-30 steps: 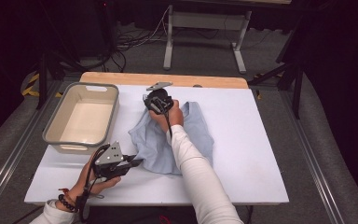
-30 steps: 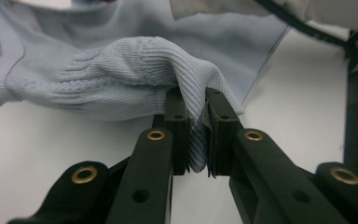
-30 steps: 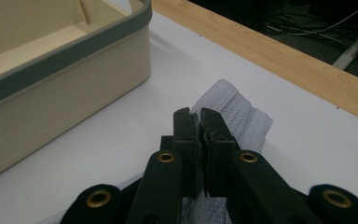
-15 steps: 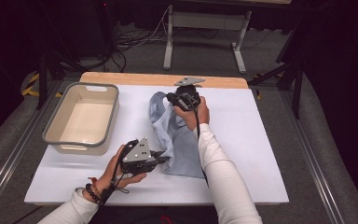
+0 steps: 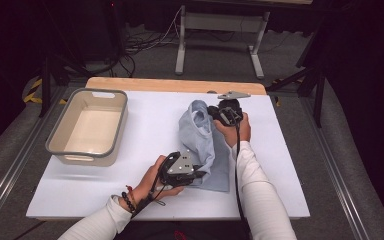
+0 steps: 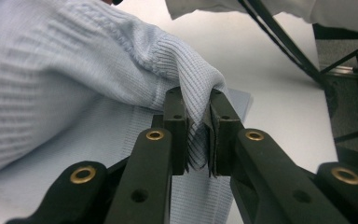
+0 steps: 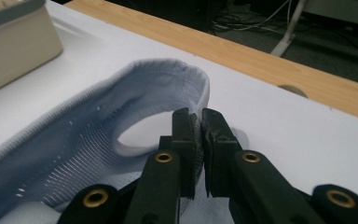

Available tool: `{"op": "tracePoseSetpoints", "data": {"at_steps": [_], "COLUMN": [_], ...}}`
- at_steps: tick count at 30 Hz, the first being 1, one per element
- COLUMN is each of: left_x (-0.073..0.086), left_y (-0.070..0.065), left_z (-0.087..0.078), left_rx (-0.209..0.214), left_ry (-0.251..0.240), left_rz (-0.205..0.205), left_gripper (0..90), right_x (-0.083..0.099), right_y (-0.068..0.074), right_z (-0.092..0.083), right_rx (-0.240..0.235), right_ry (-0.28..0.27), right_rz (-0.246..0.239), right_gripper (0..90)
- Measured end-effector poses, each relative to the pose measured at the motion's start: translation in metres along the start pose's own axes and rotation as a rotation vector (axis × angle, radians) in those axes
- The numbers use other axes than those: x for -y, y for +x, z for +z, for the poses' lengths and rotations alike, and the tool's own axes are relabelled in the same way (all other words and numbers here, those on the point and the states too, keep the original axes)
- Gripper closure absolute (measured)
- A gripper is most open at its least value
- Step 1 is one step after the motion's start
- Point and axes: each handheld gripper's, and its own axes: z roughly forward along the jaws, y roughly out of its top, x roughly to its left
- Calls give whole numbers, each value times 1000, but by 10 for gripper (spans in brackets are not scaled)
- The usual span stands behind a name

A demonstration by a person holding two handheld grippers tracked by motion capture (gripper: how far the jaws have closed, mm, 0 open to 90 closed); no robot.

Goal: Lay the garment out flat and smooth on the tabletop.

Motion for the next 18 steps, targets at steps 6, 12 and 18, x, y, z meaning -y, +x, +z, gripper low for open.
{"op": "tracePoseSetpoints", "data": {"at_steps": [6,12,18], "left_x": [1,3,2], "left_y": [-2,-5,-14], "left_z": [14,23,22], "left_rx": [-4,9,35], "left_ry": [17,34,6], "left_rz": [4,6,16], "left_gripper": [794,788,647], "right_x": [17,21,37], "right_y": [-17,-21,1], "right_z": [-6,-22,-55], "right_rx": [61,58,-88], "right_ry": [16,-15,-67], "right_rz": [32,18,-85], "right_gripper": [731,684,631]}}
